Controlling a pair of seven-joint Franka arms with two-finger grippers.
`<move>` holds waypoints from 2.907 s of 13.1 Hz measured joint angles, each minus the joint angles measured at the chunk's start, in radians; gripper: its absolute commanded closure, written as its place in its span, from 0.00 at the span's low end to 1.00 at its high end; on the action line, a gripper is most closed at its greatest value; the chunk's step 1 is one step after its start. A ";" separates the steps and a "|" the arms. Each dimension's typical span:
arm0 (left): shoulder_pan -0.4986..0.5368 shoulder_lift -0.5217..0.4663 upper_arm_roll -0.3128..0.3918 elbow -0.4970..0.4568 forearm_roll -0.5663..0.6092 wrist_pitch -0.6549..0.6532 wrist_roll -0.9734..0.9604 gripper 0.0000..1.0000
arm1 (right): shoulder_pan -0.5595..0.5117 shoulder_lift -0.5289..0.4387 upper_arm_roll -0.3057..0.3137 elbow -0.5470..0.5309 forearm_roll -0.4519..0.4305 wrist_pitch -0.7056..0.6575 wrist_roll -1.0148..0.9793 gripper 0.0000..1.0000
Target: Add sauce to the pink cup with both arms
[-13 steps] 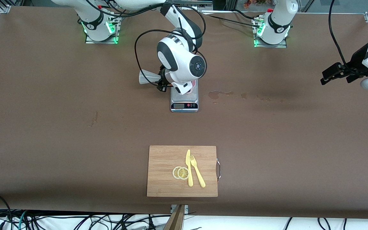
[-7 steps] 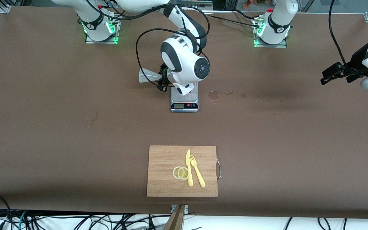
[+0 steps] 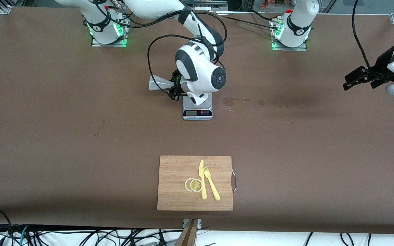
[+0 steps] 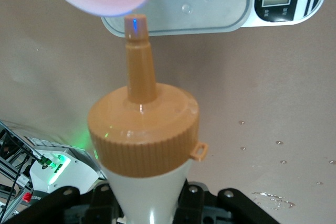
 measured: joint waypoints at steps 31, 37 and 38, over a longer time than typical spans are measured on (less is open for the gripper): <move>0.000 0.000 0.000 0.000 0.000 -0.001 0.002 0.00 | 0.087 0.018 -0.030 0.052 -0.032 -0.123 0.053 1.00; 0.000 0.000 0.000 0.000 0.000 -0.001 0.002 0.00 | 0.057 0.022 -0.033 0.075 -0.043 -0.119 0.053 1.00; 0.000 0.000 0.000 0.000 0.000 -0.001 0.002 0.00 | 0.031 0.013 -0.022 0.084 -0.039 -0.115 0.053 1.00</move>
